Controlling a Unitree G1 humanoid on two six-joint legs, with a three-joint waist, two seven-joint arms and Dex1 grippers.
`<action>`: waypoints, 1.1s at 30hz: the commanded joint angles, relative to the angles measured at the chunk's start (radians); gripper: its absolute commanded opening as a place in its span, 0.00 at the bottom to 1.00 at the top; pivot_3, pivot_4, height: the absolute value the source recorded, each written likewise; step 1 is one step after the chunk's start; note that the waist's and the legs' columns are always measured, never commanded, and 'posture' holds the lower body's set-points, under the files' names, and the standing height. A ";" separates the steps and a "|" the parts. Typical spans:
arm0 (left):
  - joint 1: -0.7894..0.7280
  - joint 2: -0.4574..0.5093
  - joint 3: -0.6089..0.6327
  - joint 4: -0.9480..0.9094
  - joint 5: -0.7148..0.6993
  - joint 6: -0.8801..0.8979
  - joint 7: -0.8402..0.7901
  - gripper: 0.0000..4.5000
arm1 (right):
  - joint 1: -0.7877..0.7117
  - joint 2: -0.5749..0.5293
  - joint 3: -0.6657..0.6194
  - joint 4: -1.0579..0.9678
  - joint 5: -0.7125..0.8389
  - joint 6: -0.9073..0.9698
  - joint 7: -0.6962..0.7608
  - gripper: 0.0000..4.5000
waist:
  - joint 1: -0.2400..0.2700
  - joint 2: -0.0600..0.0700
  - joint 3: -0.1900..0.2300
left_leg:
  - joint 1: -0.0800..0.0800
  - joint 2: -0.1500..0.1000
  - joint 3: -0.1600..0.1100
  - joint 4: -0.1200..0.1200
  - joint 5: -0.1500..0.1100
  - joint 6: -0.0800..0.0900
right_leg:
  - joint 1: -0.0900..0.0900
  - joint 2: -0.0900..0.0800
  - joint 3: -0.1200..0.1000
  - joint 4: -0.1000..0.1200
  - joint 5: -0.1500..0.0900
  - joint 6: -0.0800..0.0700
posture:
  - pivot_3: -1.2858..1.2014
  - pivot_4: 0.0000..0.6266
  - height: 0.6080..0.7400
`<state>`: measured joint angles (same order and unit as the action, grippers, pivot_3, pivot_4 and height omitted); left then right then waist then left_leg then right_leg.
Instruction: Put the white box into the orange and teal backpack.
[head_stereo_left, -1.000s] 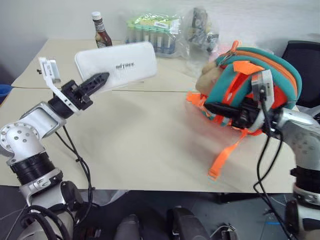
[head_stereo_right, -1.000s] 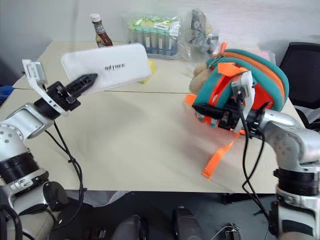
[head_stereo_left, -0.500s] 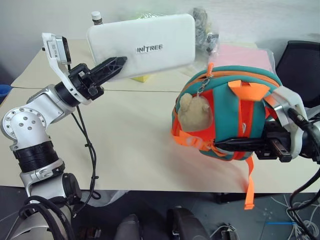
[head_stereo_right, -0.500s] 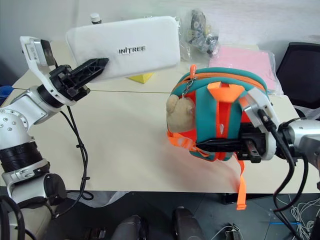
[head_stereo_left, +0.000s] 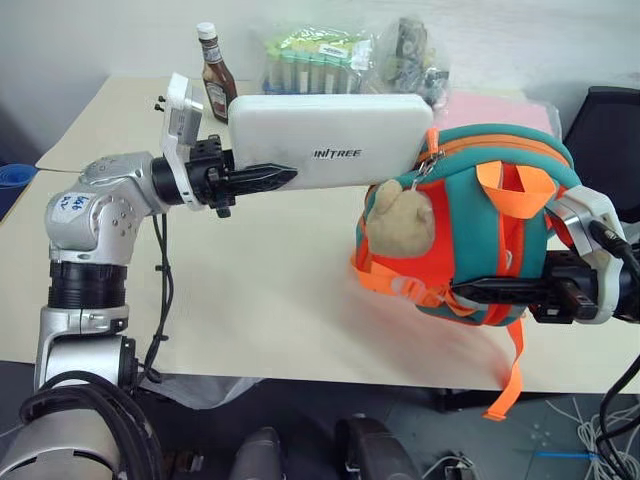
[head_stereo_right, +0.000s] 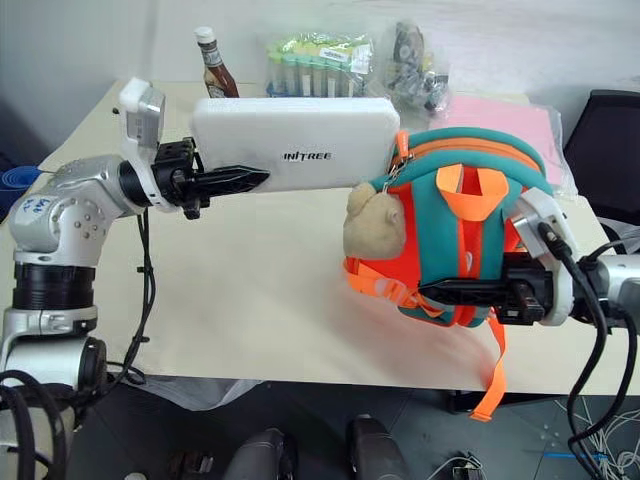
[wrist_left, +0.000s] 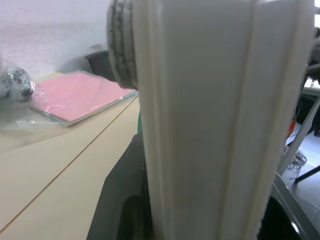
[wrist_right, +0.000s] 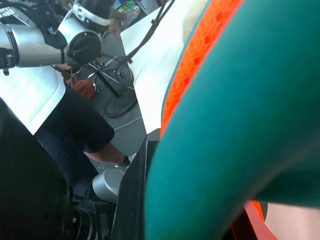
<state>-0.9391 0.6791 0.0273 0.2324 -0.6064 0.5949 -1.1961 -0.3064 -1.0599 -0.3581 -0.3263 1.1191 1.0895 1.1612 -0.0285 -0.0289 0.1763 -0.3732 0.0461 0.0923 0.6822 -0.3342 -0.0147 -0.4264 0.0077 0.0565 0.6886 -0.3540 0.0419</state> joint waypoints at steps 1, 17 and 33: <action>-0.038 0.048 -0.057 0.015 0.057 -0.051 -0.140 0.31 | 0.001 -0.018 -0.034 -0.014 0.004 -0.022 0.006 0.00 | 0.000 0.000 0.000 | 0.000 0.000 0.000 0.000 0.000 0.000 | 0.000 0.000 0.000 0.000 0.000 0.000 | 0.52 0.24 1.00; -0.167 -0.391 -0.259 0.243 0.385 -0.386 0.061 0.31 | -0.076 0.072 0.051 -0.083 0.002 -0.070 -0.079 0.00 | 0.003 -0.001 0.000 | -0.002 0.000 0.000 0.001 -0.001 0.002 | -0.001 0.000 0.000 0.000 0.000 0.000 | 0.52 0.24 1.00; 0.025 -0.057 -0.008 -0.126 0.134 0.024 -0.054 0.99 | -0.018 0.138 0.027 -0.202 0.095 -0.077 -0.280 0.00 | -0.026 0.000 0.001 | 0.002 0.002 -0.001 -0.002 0.001 -0.002 | -0.002 0.002 0.002 0.004 0.000 0.000 | 0.52 0.24 1.00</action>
<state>-0.9031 0.6026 -0.0288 0.2163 -0.3614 0.5274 -1.2000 -0.3221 -0.9265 -0.2949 -0.4902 1.1779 1.0285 0.8930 -0.0544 -0.0289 0.1772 -0.3717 0.0480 0.0912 0.6808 -0.3334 -0.0162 -0.4282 0.0096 0.0586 0.6927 -0.3539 0.0420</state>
